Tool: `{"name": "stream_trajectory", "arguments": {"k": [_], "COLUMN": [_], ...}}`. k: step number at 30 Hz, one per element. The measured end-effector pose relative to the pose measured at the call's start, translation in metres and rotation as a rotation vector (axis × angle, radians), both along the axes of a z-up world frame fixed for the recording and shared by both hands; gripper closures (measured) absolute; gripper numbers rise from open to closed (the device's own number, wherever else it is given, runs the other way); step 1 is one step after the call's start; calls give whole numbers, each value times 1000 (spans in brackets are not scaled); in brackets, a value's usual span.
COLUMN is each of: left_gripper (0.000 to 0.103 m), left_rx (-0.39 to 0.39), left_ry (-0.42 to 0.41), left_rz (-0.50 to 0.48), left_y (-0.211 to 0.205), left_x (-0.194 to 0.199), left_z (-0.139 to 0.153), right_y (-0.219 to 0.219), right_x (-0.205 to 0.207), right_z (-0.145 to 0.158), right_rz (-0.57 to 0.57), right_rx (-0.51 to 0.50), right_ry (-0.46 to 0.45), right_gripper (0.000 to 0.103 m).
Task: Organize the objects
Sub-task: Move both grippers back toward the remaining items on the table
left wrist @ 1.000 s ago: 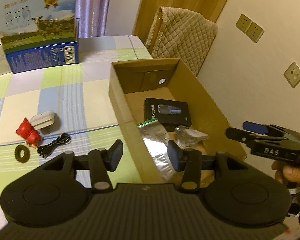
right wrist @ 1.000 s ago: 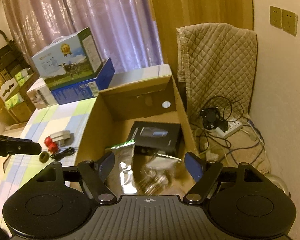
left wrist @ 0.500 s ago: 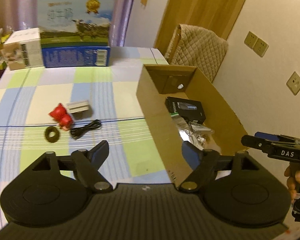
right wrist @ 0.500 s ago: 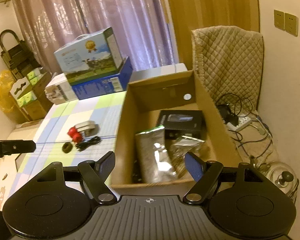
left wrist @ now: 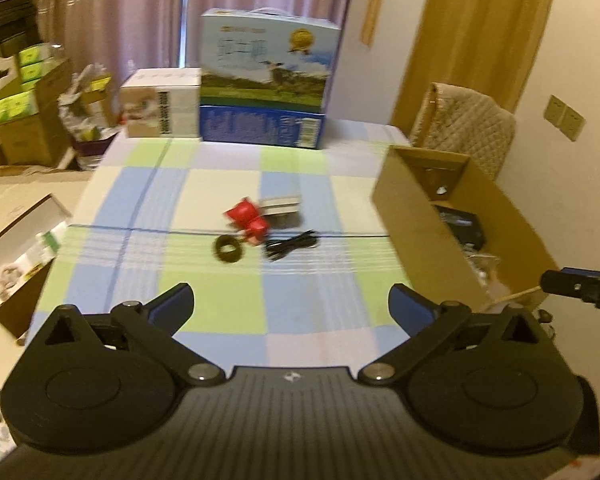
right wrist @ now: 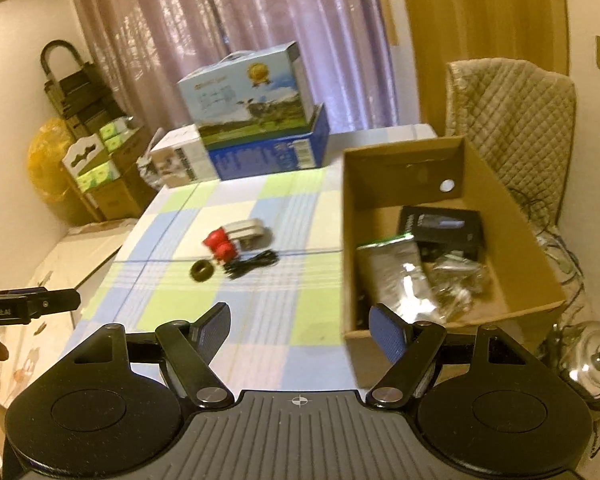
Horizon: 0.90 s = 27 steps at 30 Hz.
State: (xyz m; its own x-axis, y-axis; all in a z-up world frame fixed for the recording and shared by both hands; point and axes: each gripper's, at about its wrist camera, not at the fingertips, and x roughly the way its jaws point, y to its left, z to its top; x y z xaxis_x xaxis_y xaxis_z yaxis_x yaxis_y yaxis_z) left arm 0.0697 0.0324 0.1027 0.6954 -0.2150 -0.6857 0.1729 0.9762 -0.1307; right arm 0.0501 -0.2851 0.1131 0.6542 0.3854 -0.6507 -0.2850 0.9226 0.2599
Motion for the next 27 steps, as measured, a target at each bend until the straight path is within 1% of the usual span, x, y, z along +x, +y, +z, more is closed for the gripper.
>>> {"name": "stream_trajectory", "arguments": {"k": [4,6,10,27], "left_gripper": [1,1,1,1], "left_rx": [14,33,25,29], "left_ry": [3,1,13,46], "left_rz": [23,30,48,75], "left_y": [18,24,36,54], "left_x": [-8,-10,-14,-9], "left_z": [-5,-8,-13,-34], "right_y": [17,26,37,68], "right_x": [-2,-3,-3,7], "right_z": [-5,-8,-14,-30], "right_rz": [27,44,68,113], "right_rx": [0,-7,-15,-28], "right_ry": [13,17,30,59], "right_gripper": [29,29,29,29]}}
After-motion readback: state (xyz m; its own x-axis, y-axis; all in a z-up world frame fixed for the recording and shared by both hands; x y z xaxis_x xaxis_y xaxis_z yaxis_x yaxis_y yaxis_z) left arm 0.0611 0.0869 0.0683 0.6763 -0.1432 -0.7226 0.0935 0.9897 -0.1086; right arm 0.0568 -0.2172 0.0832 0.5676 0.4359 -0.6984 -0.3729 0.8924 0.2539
